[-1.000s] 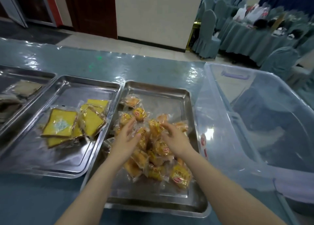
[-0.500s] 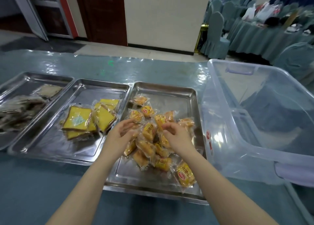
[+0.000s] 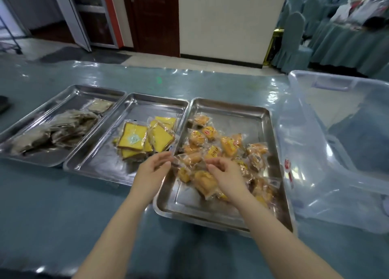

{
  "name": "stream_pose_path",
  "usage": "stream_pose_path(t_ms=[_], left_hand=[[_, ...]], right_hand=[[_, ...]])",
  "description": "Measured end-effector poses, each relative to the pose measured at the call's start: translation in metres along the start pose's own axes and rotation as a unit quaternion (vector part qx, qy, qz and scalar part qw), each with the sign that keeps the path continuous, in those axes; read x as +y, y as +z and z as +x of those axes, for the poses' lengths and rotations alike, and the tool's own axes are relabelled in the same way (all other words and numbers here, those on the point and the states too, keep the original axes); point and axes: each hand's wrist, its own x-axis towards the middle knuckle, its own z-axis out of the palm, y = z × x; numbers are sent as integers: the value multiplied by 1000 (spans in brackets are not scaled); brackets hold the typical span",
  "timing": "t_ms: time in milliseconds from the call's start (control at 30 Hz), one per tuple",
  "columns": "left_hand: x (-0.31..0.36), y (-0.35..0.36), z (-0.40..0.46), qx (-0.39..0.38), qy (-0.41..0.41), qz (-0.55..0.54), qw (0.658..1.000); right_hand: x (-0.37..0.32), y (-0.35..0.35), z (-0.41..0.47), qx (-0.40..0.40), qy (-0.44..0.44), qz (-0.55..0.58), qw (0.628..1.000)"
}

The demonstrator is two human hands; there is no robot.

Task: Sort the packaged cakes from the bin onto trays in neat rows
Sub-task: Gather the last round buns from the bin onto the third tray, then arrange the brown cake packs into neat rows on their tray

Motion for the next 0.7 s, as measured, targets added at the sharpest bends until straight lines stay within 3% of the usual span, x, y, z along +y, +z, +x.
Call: stream_pose_path(t_ms=[233,467,700], left_hand=[[-24,-107,29,-13,0,-14,1000],[-68,-227,67,19,-60,-39,997],[-91,-295,92,54,-96,-35,993]], right_hand=[[-36,99,25,49,0,28,998],[-49,219,39,41,43,55,997],[-64,290,71,46,69,54,995]])
